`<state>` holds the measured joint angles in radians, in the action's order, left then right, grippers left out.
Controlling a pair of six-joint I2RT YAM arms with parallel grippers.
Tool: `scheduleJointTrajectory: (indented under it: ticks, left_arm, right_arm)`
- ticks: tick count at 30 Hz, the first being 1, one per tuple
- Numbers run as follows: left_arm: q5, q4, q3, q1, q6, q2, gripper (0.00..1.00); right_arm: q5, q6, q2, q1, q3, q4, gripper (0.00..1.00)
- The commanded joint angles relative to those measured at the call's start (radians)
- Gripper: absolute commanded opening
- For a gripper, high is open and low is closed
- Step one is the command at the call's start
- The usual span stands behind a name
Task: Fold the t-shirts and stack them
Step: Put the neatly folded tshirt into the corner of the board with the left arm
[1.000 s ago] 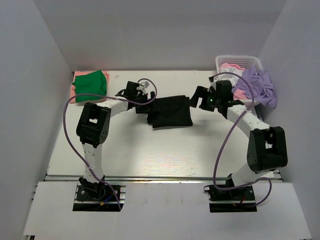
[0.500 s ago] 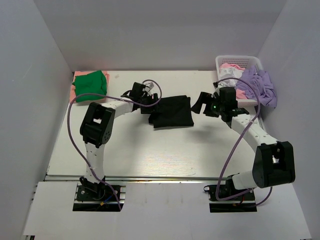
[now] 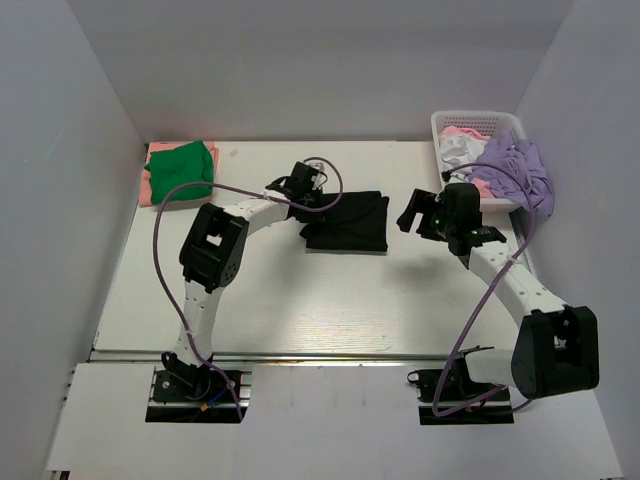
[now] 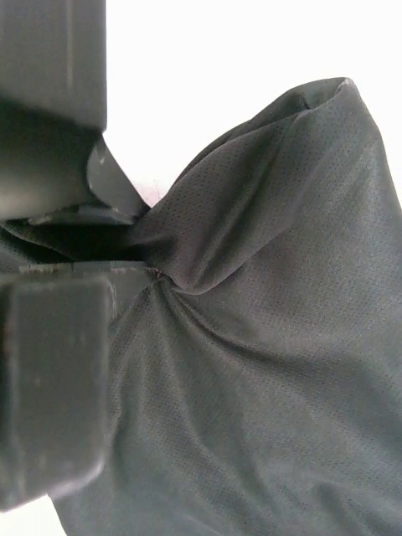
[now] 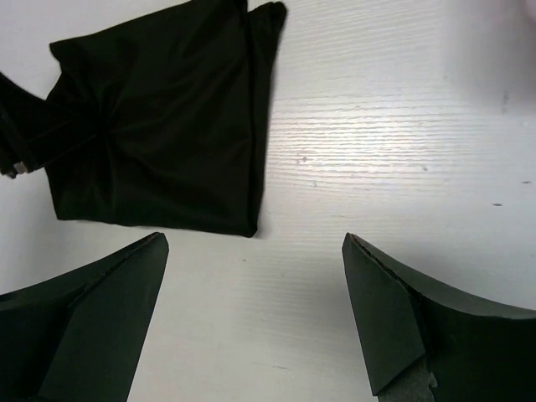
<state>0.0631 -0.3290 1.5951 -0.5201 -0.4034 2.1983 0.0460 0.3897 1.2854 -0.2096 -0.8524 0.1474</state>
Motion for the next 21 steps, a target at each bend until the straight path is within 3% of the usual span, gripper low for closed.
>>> scheduleJointTrajectory:
  ticks: [1, 2, 4, 8, 12, 18, 21]
  left_arm:
    - [-0.078, -0.124, -0.012, -0.017, 0.031, 0.049, 0.22]
    - [-0.104, -0.110, -0.012, -0.017, 0.044, 0.038, 0.09]
    - [-0.127, -0.078, -0.043, -0.017, 0.111, 0.002, 0.00]
    - [-0.040, 0.042, -0.127, 0.019, 0.231, -0.142, 0.00]
    - [-0.049, 0.139, -0.149, 0.031, 0.372, -0.283, 0.00]
    - [-0.062, 0.153, -0.126, 0.095, 0.514, -0.328, 0.00]
    - [-0.013, 0.065, -0.037, 0.144, 0.586, -0.299, 0.00]
  right_arm:
    - [-0.107, 0.012, -0.046, 0.007, 0.026, 0.004, 0.90]
    - [-0.124, 0.018, -0.052, 0.006, 0.029, 0.001, 0.90]
    - [-0.179, 0.017, -0.093, 0.004, 0.064, -0.002, 0.90]
    - [-0.262, 0.006, -0.169, 0.009, 0.128, -0.038, 0.90]
    - [-0.307, -0.002, -0.238, 0.013, 0.164, -0.052, 0.90]
    - [-0.377, -0.002, -0.305, 0.015, 0.226, -0.065, 0.90]
    - [-0.400, 0.001, -0.324, 0.015, 0.257, -0.091, 0.90]
